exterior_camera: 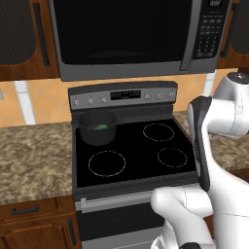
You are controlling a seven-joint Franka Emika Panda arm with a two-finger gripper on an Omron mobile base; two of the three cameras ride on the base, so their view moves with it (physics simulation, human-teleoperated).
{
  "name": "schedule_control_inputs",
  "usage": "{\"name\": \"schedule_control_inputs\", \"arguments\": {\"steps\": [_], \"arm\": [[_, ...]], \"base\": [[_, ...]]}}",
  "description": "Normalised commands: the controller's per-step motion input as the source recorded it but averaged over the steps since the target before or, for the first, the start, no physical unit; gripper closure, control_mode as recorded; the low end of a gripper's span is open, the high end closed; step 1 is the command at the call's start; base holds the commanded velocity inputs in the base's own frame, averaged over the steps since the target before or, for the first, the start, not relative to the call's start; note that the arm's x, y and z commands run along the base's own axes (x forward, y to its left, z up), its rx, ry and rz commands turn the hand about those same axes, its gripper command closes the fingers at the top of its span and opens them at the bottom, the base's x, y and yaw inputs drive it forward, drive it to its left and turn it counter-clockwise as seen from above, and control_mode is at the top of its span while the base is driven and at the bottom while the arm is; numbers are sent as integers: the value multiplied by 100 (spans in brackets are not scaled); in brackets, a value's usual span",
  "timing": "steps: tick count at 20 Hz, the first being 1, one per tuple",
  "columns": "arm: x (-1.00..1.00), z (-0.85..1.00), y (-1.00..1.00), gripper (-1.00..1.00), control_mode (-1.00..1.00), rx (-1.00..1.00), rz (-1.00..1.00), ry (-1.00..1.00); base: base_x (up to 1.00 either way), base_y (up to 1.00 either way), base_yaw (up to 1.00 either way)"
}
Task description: Put the tomato and broccoli in the pot. Retrieve the spatula and lightly stir the vegetables in the pot.
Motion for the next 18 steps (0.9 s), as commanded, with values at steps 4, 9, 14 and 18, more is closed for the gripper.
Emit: {"name": "schedule_control_inputs", "arguments": {"steps": [4, 9, 14, 18], "arm": [[0, -13, 58, 100, -100, 0, 10, 0], [0, 0, 7, 100, 100, 0, 1, 0], [0, 0, 0, 100, 100, 0, 0, 0], [0, 0, 0, 100, 100, 0, 0, 0]], "base": [[0, 0, 0], [0, 64, 6], [0, 100, 1], [31, 61, 0]]}}
